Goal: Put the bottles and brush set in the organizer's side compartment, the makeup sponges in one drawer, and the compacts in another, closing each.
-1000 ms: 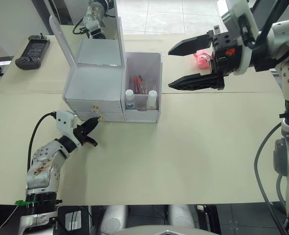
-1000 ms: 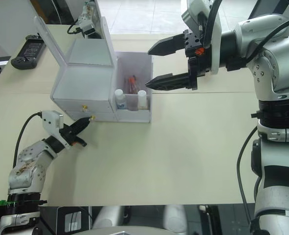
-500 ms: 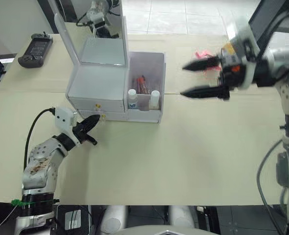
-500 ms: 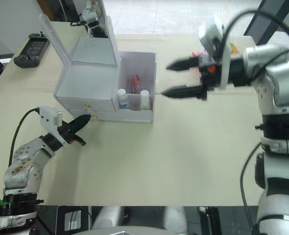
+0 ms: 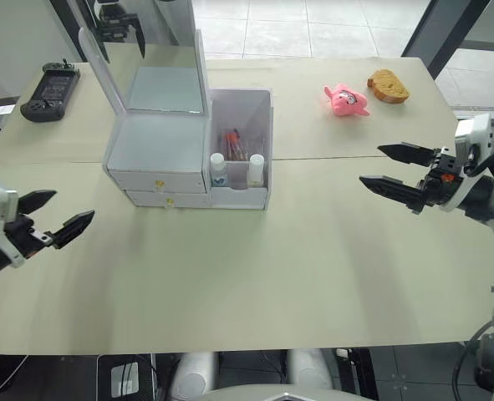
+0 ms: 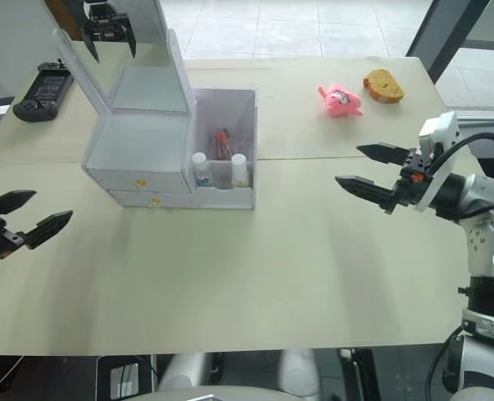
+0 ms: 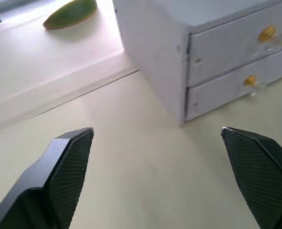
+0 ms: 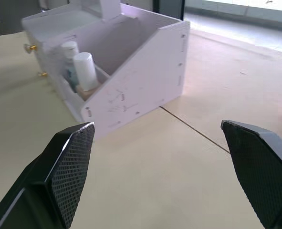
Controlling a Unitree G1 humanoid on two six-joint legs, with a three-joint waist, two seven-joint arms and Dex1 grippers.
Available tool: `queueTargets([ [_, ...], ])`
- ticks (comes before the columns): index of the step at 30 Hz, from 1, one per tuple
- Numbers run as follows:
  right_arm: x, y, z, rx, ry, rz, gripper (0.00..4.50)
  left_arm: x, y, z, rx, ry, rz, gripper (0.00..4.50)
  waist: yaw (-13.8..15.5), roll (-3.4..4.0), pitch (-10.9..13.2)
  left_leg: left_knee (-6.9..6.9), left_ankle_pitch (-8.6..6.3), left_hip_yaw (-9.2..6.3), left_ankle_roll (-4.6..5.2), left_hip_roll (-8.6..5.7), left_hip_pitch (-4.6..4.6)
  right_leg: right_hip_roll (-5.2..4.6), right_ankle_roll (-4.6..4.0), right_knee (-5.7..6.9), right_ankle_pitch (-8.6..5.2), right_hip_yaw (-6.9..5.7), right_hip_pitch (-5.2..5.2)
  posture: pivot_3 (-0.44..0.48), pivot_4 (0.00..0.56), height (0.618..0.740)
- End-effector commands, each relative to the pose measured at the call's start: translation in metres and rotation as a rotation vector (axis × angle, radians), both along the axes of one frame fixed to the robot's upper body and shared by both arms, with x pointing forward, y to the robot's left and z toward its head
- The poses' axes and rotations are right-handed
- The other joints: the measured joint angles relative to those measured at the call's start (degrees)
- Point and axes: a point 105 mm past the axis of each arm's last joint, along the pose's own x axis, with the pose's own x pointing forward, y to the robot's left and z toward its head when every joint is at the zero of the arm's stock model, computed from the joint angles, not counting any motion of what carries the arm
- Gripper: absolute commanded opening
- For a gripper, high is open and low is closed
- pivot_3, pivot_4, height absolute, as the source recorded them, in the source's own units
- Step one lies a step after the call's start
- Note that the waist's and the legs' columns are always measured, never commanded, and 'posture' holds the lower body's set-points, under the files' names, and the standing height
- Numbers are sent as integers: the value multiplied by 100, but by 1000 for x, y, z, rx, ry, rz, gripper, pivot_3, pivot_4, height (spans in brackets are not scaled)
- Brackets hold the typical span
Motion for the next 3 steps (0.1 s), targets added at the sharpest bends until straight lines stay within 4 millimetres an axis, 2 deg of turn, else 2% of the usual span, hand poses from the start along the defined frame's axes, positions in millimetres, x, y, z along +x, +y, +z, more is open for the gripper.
queueTargets([
  [1, -1, -16, -1, -6, -111, -128, 4500, 0, 6, 19, 24, -65, 6, 4485, 9, 0, 0, 0, 0, -1, 0, 0, 1, 0, 0, 0, 0, -1, 2, 0, 150, 740],
  [3, -2, -16, -13, 18, -86, -143, 4500, 1, 10, 16, 34, -59, 22, 4485, 13, 0, 0, 0, 1, -1, -2, 0, 1, 1, 0, 1, 0, -2, 3, 0, 150, 740],
])
